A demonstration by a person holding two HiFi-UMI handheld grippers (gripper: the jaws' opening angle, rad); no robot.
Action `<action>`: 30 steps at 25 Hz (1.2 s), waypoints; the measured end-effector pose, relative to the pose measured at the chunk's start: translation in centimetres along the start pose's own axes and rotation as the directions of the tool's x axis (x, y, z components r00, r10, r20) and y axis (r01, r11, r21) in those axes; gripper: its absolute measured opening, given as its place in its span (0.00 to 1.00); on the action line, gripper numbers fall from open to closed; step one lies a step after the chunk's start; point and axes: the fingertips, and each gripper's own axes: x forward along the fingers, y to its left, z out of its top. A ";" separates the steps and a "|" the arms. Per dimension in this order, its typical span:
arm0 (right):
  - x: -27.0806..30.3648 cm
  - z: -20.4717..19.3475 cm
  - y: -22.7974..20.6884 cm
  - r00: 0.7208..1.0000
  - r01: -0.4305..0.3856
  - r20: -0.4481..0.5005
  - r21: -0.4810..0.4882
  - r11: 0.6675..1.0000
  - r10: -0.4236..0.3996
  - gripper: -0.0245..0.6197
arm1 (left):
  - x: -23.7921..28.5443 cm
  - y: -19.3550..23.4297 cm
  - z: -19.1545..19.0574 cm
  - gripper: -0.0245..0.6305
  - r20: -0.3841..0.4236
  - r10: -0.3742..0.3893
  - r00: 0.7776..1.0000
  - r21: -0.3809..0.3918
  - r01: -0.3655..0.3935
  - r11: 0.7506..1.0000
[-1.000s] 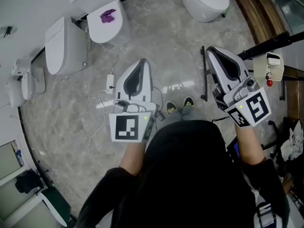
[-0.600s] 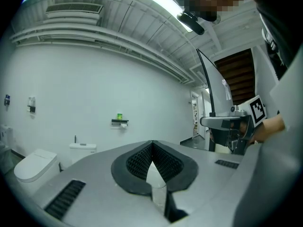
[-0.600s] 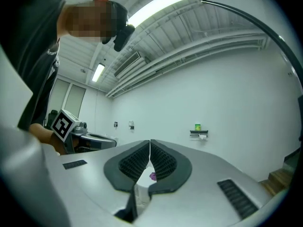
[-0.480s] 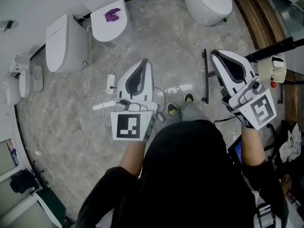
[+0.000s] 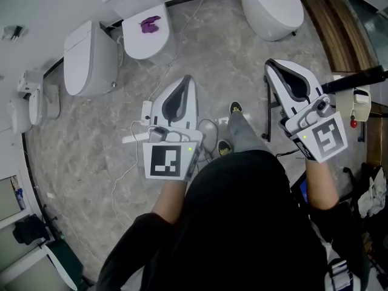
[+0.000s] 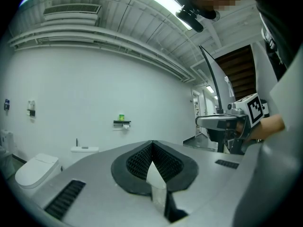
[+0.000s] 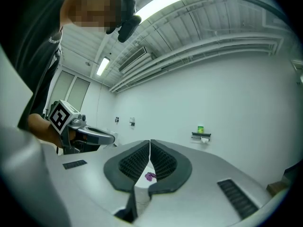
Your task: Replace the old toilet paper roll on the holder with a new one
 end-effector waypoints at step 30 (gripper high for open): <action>10.8 -5.2 -22.1 0.998 0.019 0.054 0.103 0.994 -0.025 0.07 | 23.4 3.4 2.2 0.06 -0.039 0.020 0.999 0.082 -0.017 0.997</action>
